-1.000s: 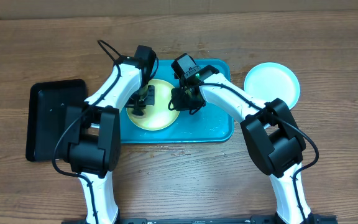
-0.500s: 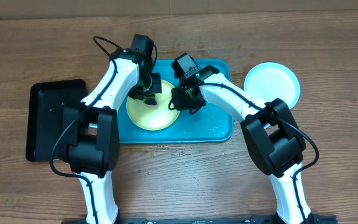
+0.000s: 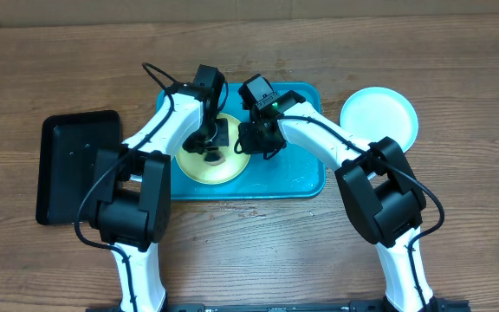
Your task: Clean dirty plates on tray and stack at the side
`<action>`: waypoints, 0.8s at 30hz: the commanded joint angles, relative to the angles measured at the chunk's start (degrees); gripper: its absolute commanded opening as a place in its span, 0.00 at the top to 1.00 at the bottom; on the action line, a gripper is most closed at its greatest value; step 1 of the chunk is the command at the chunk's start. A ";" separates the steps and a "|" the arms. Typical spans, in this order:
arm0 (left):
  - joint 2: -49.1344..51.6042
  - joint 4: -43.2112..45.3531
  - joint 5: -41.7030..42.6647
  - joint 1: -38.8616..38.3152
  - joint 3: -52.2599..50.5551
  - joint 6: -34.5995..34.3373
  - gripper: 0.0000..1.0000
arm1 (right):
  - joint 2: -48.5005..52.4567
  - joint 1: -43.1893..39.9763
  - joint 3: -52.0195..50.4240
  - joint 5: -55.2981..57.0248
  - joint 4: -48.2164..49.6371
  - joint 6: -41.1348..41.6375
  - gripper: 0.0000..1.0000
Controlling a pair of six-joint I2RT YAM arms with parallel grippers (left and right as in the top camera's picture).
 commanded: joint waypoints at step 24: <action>-0.92 -18.97 -7.65 25.75 21.94 -2.97 0.96 | 0.48 -0.50 0.87 2.75 -0.68 -0.44 0.87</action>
